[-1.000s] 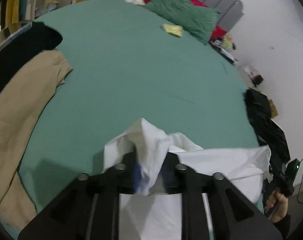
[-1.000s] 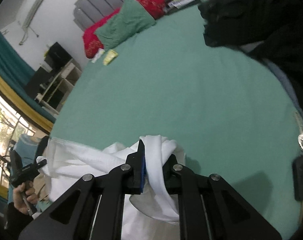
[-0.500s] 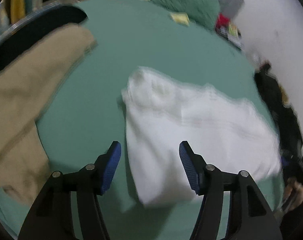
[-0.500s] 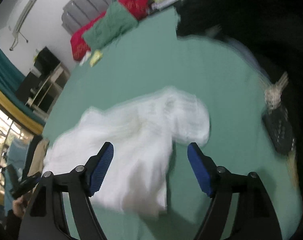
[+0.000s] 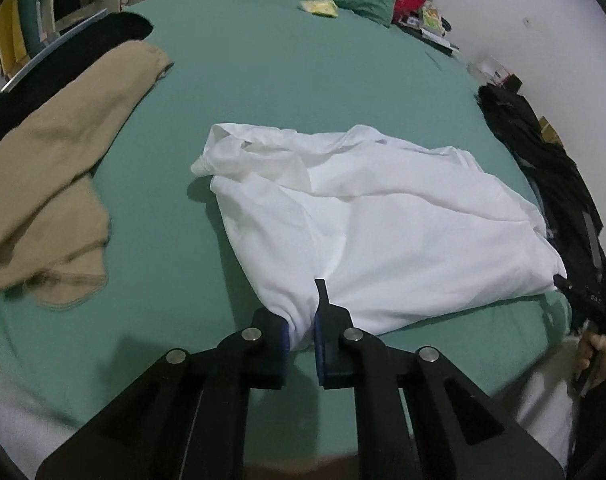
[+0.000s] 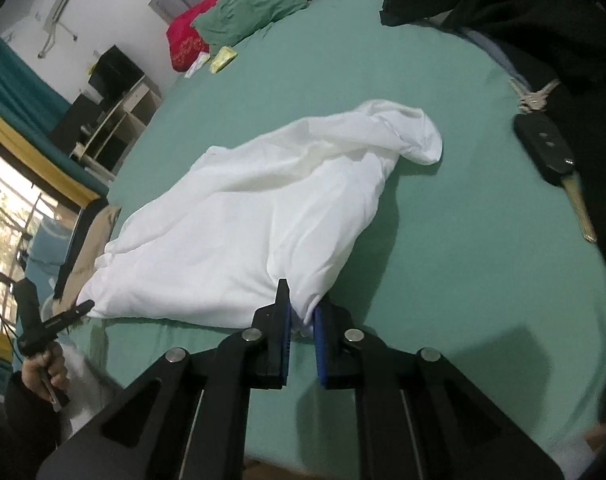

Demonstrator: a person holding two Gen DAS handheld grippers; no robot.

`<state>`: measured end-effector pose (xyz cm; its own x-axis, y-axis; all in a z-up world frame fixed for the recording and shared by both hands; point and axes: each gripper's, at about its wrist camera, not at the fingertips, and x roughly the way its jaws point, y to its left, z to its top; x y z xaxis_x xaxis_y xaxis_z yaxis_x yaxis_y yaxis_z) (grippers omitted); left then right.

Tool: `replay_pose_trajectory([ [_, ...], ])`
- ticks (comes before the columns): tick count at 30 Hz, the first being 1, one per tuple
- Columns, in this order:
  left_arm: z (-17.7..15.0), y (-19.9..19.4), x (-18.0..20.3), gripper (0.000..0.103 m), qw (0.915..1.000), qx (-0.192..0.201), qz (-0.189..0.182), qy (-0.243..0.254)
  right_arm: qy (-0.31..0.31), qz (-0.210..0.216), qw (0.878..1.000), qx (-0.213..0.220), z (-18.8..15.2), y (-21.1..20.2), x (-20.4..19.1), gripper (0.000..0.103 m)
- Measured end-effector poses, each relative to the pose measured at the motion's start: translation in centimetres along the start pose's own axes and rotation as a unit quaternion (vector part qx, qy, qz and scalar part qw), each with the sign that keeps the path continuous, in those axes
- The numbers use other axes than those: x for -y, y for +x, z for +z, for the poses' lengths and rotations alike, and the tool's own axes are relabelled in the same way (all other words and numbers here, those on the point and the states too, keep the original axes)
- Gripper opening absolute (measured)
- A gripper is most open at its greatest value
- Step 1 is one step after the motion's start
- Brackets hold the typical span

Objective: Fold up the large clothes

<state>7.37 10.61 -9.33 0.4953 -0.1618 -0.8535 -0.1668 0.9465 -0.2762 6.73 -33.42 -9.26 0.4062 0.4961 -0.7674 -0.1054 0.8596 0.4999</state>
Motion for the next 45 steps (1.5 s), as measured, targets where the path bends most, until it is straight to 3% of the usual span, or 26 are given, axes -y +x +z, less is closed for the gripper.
replay_pose_trajectory([
  [4, -2.8, -0.7, -0.6, 0.014, 0.9991, -0.043, 0.001, 0.002, -0.03, -0.033, 0.998, -0.034, -1.3, -0.8, -0.7, 0.012],
  [7, -3.5, -0.5, -0.3, 0.023, 0.9978, -0.064, 0.014, 0.006, -0.031, -0.068, 0.995, -0.068, -1.6, -0.4, -0.6, 0.023],
  [9, -3.2, -1.2, -0.4, 0.034, 0.9986, -0.049, 0.02, -0.002, -0.035, -0.089, 0.994, -0.06, -1.5, -0.8, -0.6, 0.037],
  [12, -2.0, -3.2, 0.7, 0.039, 0.9993, -0.007, 0.034, 0.014, -0.065, -0.096, 0.993, -0.017, -0.5, -1.8, -2.0, 0.046],
  [15, -0.5, -4.2, 3.1, 0.041, 0.998, 0.02, 0.023, 0.055, -0.085, -0.058, 0.995, 0.004, 0.6, -1.3, -3.6, 0.05],
  [17, 0.6, -3.4, 4.5, 0.041, 0.9965, 0.02, 0.008, 0.081, -0.094, -0.042, 0.995, 0.004, 1.3, 0.0, -4.5, 0.051],
  [20, 1.4, -0.9, 6.3, 0.041, 0.9942, -0.012, -0.007, 0.107, -0.106, -0.032, 0.994, -0.004, 2.4, 3.0, -5.7, 0.051],
  [25, 2.1, 3.6, 7.4, 0.041, 0.9904, -0.07, 0.006, 0.119, -0.101, -0.032, 0.994, -0.04, 3.2, 6.9, -5.3, 0.051],
  [40, 9.6, 8.7, 6.3, 0.044, 0.9859, -0.036, 0.073, 0.146, -0.118, -0.017, 0.992, -0.045, 11.4, 13.2, -4.8, 0.051],
  [45, 12.9, 8.3, 4.2, 0.044, 0.9881, -0.002, 0.098, 0.119, -0.113, -0.028, 0.993, 0.008, 14.1, 12.5, -4.6, 0.051],
])
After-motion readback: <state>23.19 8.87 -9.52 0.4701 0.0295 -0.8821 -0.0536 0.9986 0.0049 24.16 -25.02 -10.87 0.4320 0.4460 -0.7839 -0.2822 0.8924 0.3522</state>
